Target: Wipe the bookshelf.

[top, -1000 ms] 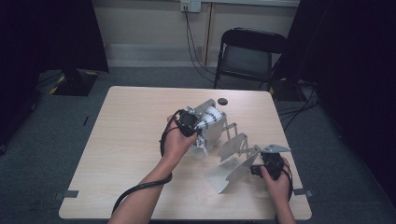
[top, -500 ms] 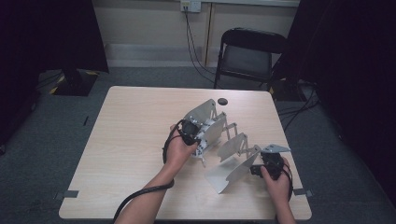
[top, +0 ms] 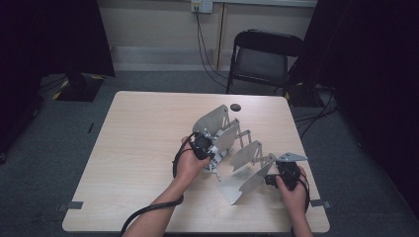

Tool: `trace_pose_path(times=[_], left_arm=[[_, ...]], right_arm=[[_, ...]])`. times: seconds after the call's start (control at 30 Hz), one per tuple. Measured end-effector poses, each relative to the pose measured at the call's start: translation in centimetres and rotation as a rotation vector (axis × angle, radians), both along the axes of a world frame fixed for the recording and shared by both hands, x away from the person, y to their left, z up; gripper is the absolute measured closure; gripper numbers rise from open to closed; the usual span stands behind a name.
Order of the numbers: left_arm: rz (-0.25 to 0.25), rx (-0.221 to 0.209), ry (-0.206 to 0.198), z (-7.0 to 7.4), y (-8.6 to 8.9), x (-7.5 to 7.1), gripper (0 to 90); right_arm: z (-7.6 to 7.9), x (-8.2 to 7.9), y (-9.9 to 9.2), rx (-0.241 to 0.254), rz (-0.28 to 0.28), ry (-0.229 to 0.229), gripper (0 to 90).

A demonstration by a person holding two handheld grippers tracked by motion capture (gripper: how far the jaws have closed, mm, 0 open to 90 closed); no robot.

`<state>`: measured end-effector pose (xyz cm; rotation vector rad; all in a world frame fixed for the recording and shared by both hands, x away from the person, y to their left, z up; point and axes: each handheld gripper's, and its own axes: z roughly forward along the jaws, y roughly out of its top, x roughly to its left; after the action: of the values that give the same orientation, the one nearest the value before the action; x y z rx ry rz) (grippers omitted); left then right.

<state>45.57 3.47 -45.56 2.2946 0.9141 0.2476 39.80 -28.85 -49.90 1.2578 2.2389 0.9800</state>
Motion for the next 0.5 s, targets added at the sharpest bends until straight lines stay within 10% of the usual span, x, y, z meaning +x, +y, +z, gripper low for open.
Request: trace_pose_path(times=[0.5], left_arm=[[-0.060,-0.036,-0.087,3.5,0.6,-0.6,80.7]], right_arm=[[0.0,0.0,0.0,-0.001,-0.001,0.000,15.0]])
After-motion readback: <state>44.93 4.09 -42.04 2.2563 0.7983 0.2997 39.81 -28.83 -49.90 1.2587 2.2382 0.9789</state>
